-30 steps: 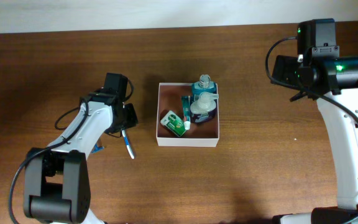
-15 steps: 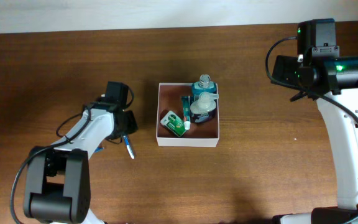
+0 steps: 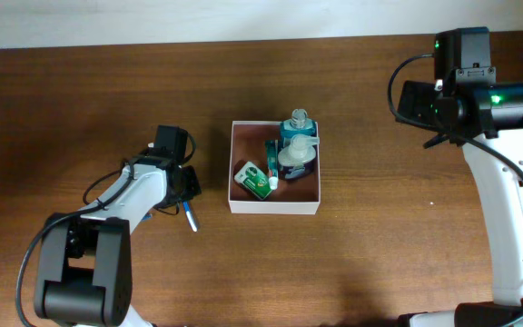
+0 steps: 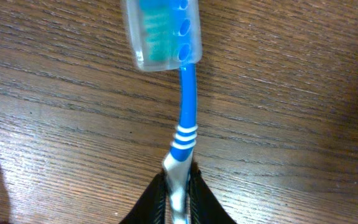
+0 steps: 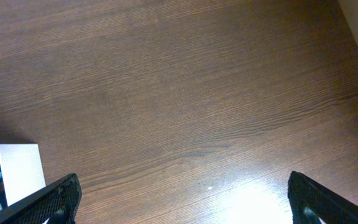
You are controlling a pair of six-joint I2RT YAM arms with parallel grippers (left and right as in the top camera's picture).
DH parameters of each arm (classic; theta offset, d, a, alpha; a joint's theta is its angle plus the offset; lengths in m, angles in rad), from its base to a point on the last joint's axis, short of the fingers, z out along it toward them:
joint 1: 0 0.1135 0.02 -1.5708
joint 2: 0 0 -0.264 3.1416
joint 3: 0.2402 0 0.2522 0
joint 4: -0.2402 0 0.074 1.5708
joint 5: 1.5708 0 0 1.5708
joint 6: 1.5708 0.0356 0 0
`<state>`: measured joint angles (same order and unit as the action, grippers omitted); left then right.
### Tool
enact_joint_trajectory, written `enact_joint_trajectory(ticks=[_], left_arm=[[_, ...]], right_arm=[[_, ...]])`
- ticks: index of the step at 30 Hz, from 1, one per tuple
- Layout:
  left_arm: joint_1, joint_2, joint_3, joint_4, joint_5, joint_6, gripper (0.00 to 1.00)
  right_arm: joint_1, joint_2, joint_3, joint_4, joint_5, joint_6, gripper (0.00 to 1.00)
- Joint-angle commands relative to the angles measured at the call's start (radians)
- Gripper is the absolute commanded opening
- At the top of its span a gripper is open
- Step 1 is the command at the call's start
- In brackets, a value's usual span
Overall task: Pack container
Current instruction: 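Lower the left gripper onto the blue toothbrush handle and grasp it, then lift the toothbrush and lower it into the box beside the toothpaste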
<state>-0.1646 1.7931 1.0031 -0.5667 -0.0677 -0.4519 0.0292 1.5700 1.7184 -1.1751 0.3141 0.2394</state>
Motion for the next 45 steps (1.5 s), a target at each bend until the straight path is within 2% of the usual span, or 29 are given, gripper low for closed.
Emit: enact_joint_trajectory(ticks=[1,6,11,16,20,25,30,34,45], left_arm=[[0.007,-0.013,-0.013,0.002,0.0,0.005,0.08],[0.007,-0.021,-0.013,0.003,0.0,0.013,0.01],[0.006,-0.093,0.016,-0.002,0.0,0.093,0.0],[-0.011,-0.237,0.071,-0.001,0.067,0.185,0.0],[-0.061,-0.341,0.117,0.024,0.072,0.192,0.0],[-0.174,-0.409,0.125,0.148,0.072,0.191,0.0],[-0.299,-0.377,0.125,0.262,0.068,0.188,0.01],[-0.384,-0.273,0.125,0.337,0.011,0.188,0.0],[-0.417,-0.085,0.125,0.342,0.001,0.187,0.0]], right_arm=[[-0.004,0.0,0.003,0.0,0.012,0.005,0.99],[-0.004,0.0,0.003,0.0,0.012,0.005,0.99],[-0.004,0.0,0.003,0.0,0.012,0.005,0.99],[-0.004,0.0,0.003,0.0,0.012,0.005,0.99],[-0.004,0.0,0.003,0.0,0.012,0.005,0.99],[-0.004,0.0,0.003,0.0,0.012,0.005,0.99],[-0.004,0.0,0.003,0.0,0.012,0.005,0.99],[-0.004,0.0,0.003,0.0,0.012,0.005,0.98],[-0.004,0.0,0.003,0.0,0.012,0.005,0.99]])
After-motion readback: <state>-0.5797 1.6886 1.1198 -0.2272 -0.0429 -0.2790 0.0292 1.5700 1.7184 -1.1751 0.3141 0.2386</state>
